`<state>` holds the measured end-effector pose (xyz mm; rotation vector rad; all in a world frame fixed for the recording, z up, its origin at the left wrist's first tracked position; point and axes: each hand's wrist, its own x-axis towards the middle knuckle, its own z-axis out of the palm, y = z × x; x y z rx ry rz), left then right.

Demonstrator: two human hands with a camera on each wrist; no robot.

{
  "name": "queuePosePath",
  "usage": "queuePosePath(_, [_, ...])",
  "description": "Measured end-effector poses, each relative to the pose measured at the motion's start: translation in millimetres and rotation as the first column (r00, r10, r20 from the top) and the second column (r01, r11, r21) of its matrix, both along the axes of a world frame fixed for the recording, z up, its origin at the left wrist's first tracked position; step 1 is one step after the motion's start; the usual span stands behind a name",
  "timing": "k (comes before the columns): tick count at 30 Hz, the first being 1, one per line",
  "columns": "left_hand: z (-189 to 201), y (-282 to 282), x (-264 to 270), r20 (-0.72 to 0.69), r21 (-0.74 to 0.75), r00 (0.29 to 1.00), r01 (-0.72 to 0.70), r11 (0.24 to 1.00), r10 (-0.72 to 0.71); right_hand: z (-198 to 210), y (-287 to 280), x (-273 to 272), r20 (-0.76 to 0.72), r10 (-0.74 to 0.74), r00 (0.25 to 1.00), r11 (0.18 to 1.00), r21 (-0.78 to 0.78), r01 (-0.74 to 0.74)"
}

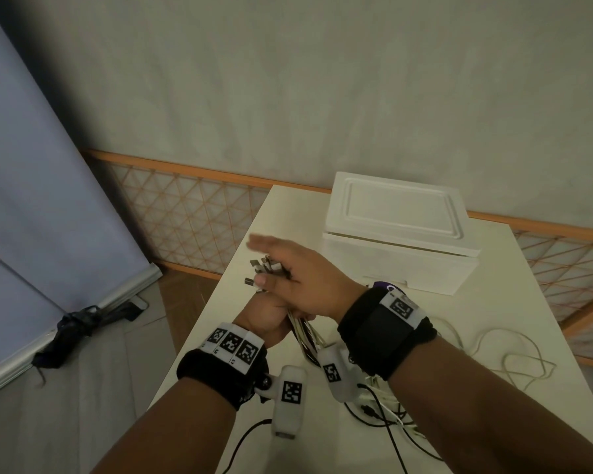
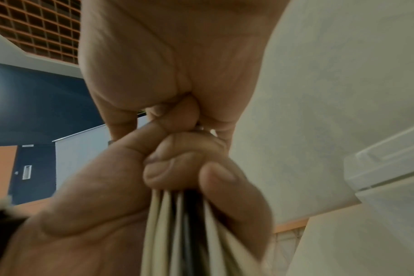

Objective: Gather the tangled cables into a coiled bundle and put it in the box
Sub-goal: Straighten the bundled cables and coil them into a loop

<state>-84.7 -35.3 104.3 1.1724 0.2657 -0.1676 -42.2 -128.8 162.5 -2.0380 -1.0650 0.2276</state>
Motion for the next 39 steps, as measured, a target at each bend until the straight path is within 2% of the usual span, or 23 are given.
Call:
queuePosePath(1, [0, 3, 1, -0.014, -0.041, 1.000, -0.011, 0.999, 0.011, -2, -2, -1, -0.065, -0.018, 0.998, 0.998, 0.057, 0.022])
queuePosePath(3, [5, 7, 2, -0.007, -0.090, 0.998, -0.064, 0.994, 0.064, -11, -5, -5, -0.309, -0.049, 0.950, 0.986, 0.135, 0.095])
queuePosePath(5, [13, 9, 2, 0.015, -0.143, 0.995, -0.097, 0.985, 0.100, -24, -8, -11, -0.539, -0.032, 0.842, 0.993, 0.078, 0.087])
queuePosePath(7, [17, 11, 4, 0.034, -0.183, 0.992, -0.111, 0.977, 0.119, -38, -11, -21, -0.655, -0.030, 0.755, 0.999, 0.015, 0.053])
queuePosePath(9, [16, 18, 8, 0.012, -0.253, 0.980, -0.188, 0.949, 0.197, -47, -17, -28, -0.576, -0.110, 0.810, 0.989, -0.147, 0.030])
queuePosePath(12, [6, 30, 13, -0.134, -0.350, 0.943, -0.334, 0.875, 0.306, -61, -32, -33, -0.233, -0.145, 0.962, 0.933, -0.356, 0.055])
queuePosePath(14, [-1, 34, 13, -0.256, -0.378, 0.910, -0.404, 0.833, 0.325, -61, -40, -33, -0.023, -0.134, 0.991, 0.894, -0.435, 0.111])
queuePosePath(16, [-6, 37, 11, -0.328, -0.354, 0.891, -0.423, 0.834, 0.313, -53, -45, -30, 0.037, -0.127, 0.991, 0.880, -0.457, 0.130])
queuePosePath(20, [-12, 47, 0, -0.311, -0.344, 0.906, -0.388, 0.855, 0.286, -23, -53, -18, 0.105, -0.070, 0.992, 0.846, -0.521, 0.114])
queuePosePath(23, [-22, 59, -10, -0.276, -0.176, 0.935, -0.276, 0.945, 0.221, -3, -58, -8, 0.109, -0.022, 0.994, 0.808, -0.583, 0.082])
queuePosePath(24, [-25, 65, -13, -0.282, -0.099, 0.926, -0.289, 0.952, 0.252, 1, -59, -5, 0.107, -0.004, 0.994, 0.794, -0.605, 0.068])
queuePosePath(25, [-26, 69, -15, -0.253, -0.072, 0.925, -0.309, 0.948, 0.283, 4, -60, -2, 0.103, 0.010, 0.995, 0.776, -0.628, 0.057])
queuePosePath(26, [-24, 75, -15, -0.190, 0.029, 0.915, -0.357, 0.933, 0.356, 6, -61, 0, 0.098, 0.016, 0.995, 0.758, -0.651, 0.052])
queuePosePath(28, [-12, 80, -18, 0.084, 0.253, 0.873, -0.485, 0.837, 0.480, 10, -64, 3, 0.090, 0.019, 0.996, 0.717, -0.695, 0.049])
queuePosePath(29, [0, 76, -22, 0.228, 0.204, 0.842, -0.533, 0.821, 0.490, 11, -64, 3, 0.092, 0.024, 0.995, 0.700, -0.712, 0.049])
queuePosePath(30, [11, 69, -23, 0.344, 0.127, 0.837, -0.491, 0.862, 0.426, 12, -62, 2, 0.096, 0.035, 0.995, 0.685, -0.727, 0.046])
queuePosePath(31, [24, 60, -24, 0.443, 0.183, 0.861, -0.361, 0.914, 0.251, 14, -60, 1, 0.095, 0.054, 0.994, 0.670, -0.741, 0.035])
queuePosePath(32, [31, 47, -23, 0.470, 0.386, 0.883, -0.190, 0.903, -0.016, 15, -56, -1, 0.092, 0.083, 0.992, 0.655, -0.755, 0.015])
queuePosePath(33, [32, 34, -21, 0.413, 0.573, 0.876, -0.036, 0.818, -0.251, 15, -51, -3, 0.087, 0.123, 0.989, 0.640, -0.768, -0.012])
queuePosePath(34, [27, 24, -16, 0.323, 0.657, 0.859, 0.098, 0.747, -0.396, 16, -47, -6, 0.079, 0.168, 0.983, 0.630, -0.775, -0.046])
queuePosePath(35, [30, 14, -14, 0.263, 0.656, 0.852, 0.185, 0.731, -0.452, 15, -44, -7, 0.070, 0.212, 0.975, 0.626, -0.775, -0.080])
queuePosePath(37, [25, 6, -8, 0.209, 0.587, 0.864, 0.264, 0.766, -0.458, 16, -45, -8, 0.050, 0.219, 0.974, 0.658, -0.745, -0.109])
queuePosePath(39, [20, 1, -6, 0.119, 0.631, 0.863, 0.317, 0.708, -0.492, 20, -51, -9, 0.063, 0.192, 0.979, 0.686, -0.722, -0.088])
